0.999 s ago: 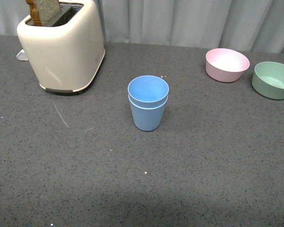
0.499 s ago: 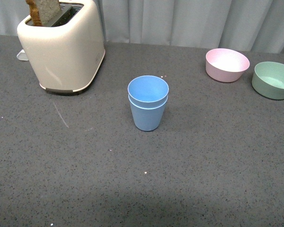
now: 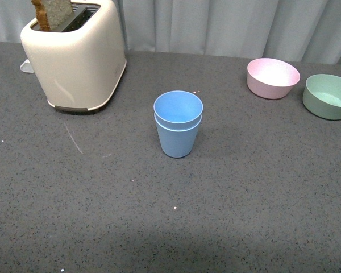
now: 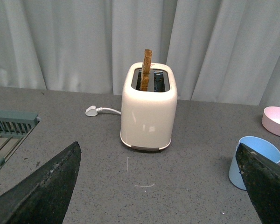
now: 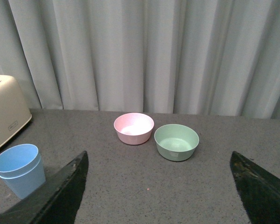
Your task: Stack blue cups with both arms
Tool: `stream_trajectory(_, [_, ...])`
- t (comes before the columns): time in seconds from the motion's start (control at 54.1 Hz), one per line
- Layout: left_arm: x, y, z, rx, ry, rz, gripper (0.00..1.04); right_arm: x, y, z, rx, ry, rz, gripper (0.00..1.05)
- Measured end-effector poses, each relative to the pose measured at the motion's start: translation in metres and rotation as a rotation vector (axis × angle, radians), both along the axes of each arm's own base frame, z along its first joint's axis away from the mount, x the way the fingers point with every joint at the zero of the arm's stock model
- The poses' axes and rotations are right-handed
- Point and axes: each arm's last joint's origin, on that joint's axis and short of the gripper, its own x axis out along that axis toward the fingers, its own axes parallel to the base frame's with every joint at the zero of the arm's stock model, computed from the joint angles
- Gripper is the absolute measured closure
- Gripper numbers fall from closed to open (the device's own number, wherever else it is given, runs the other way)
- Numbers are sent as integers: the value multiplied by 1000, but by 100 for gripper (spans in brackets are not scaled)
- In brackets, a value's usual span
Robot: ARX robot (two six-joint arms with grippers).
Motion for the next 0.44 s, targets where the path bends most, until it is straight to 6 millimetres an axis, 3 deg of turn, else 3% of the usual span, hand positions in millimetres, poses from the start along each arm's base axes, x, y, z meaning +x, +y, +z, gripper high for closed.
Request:
stream_trajectory(0.055, [0, 0, 0, 0, 0, 0, 7, 0, 0, 0, 2, 0, 0, 7])
stream_trajectory(0.444, [0, 0, 0, 0, 0, 0, 7, 0, 0, 0, 0, 0, 0, 10])
